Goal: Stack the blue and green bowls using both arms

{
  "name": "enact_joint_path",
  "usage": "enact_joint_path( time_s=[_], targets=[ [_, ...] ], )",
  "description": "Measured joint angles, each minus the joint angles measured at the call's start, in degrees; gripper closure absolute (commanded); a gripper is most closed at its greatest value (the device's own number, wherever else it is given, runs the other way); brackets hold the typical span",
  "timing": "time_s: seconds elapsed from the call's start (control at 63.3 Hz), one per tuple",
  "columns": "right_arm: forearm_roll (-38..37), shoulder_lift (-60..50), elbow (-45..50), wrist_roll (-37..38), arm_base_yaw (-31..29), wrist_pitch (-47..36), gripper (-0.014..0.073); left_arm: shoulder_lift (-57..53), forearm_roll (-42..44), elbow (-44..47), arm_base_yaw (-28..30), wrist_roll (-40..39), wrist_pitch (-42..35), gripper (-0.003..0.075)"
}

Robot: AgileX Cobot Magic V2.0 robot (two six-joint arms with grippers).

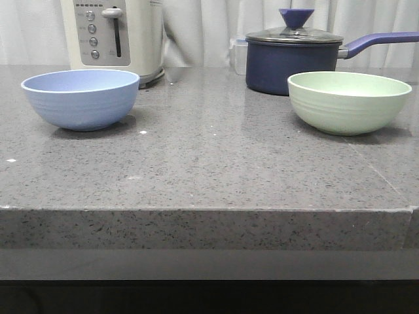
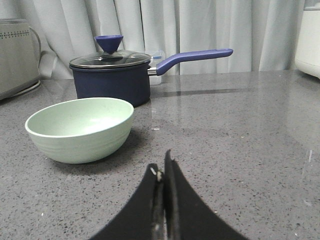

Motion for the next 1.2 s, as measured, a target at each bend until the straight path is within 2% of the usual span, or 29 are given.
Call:
enact_joint_path(
  time_s=[0.648,0.9,1.042,1.2],
  targets=[
    [0.0,0.0,0.0,0.0,0.0,0.0,0.0650,0.0,0.0,0.0,0.0,0.0,-0.1,0.0740],
    [0.0,0.0,-0.5,0.0,0.0,0.4,0.0650,0.0,-0.8,-0.5,0.0,0.0,-2.5,0.0740],
    [-0.3,0.0,-6.6,0.0,0.0,4.1,0.0650,0.0,-1.4,-6.9,0.0,0.0,-0.2,0.0740],
    [-3.5,0.9,-18.1,-0.6,0.0,12.5,0.0650,1.3,-1.4,-19.0,0.0,0.0,7.3,0.0740]
  ],
)
